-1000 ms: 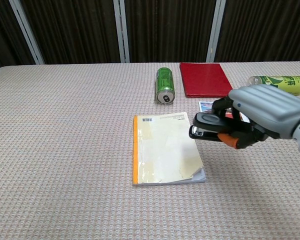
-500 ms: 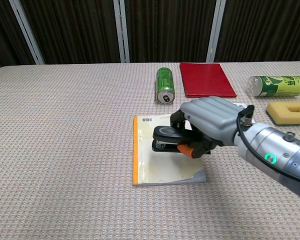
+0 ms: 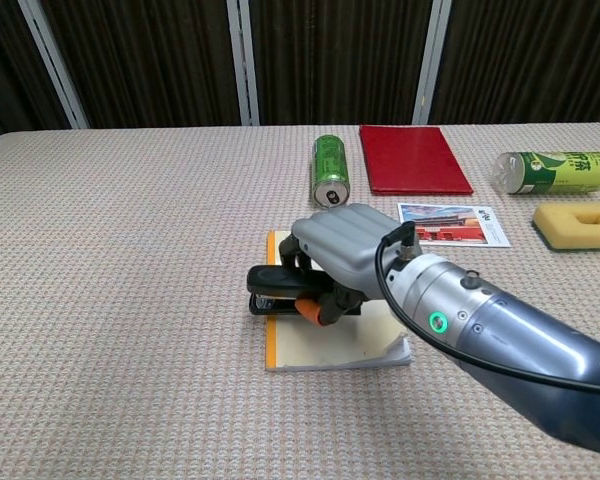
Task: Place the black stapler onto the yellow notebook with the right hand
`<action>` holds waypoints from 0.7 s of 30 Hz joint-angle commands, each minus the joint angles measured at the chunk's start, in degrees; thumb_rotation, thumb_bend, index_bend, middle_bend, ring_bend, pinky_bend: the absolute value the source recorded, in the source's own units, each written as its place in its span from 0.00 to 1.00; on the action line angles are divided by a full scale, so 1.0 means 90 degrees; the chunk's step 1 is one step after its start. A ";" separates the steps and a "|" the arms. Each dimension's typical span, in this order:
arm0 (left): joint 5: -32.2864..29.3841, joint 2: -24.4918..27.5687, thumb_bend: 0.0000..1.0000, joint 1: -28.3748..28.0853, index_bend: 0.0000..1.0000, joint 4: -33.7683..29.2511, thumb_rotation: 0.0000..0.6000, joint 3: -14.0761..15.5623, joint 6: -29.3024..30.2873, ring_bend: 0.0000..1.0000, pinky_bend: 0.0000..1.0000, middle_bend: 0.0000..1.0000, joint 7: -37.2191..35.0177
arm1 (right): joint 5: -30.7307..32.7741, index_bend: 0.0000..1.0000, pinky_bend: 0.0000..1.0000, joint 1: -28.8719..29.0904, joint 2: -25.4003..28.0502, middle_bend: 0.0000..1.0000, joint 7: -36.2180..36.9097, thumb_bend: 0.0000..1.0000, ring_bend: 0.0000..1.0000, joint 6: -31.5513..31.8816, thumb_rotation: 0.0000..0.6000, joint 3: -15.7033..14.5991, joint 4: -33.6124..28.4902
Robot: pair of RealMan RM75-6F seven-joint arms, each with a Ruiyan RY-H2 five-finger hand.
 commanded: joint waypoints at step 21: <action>0.0042 -0.0021 0.32 -0.0006 0.00 -0.0034 1.00 0.0066 0.0023 0.00 0.08 0.00 0.0120 | 0.0194 0.67 0.69 0.0035 0.0289 0.50 0.0132 0.53 0.55 0.0216 1.00 -0.0165 -0.0010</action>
